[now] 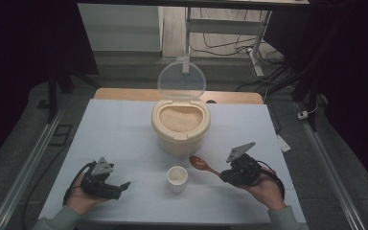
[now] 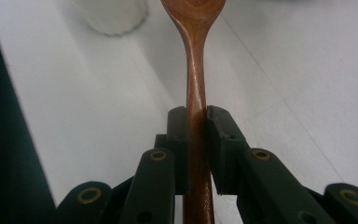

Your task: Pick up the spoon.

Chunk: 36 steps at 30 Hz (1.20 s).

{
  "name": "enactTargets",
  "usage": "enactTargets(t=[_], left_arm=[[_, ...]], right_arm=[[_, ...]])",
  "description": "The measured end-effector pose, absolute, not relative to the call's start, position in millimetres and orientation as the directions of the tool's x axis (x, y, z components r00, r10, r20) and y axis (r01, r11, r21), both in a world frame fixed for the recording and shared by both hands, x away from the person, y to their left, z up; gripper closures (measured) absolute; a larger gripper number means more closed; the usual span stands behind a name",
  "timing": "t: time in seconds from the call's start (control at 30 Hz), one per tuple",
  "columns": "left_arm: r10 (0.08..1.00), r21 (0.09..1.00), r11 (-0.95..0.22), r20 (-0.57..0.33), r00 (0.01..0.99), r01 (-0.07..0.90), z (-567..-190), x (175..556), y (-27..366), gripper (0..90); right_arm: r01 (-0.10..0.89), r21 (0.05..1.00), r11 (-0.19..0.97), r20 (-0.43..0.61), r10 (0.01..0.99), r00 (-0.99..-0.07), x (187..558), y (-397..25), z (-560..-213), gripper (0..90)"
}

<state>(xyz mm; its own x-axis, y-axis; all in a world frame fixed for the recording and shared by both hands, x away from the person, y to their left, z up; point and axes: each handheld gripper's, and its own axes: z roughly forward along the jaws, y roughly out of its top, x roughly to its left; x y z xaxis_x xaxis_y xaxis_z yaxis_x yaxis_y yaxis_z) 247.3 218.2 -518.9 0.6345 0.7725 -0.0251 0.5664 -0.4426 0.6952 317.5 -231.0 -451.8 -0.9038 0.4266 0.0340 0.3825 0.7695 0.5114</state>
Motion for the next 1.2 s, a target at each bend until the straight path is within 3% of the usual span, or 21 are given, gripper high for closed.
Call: enactTargets(t=[0.63, 1.2], left_arm=[[0.773, 0.692, -0.447, -0.021, 0.634, 0.568, -519, 248, 219, 8.2], [0.774, 0.691, -0.443, -0.027, 0.632, 0.571, -519, 249, 219, 8.2]], right_arm=[[0.289, 0.611, 0.737, 0.014, 0.354, -0.935, 305, -228, -428, 80.1], [0.168, 0.608, 0.776, -0.073, 0.266, -0.961, 299, -201, -414, 80.1]])
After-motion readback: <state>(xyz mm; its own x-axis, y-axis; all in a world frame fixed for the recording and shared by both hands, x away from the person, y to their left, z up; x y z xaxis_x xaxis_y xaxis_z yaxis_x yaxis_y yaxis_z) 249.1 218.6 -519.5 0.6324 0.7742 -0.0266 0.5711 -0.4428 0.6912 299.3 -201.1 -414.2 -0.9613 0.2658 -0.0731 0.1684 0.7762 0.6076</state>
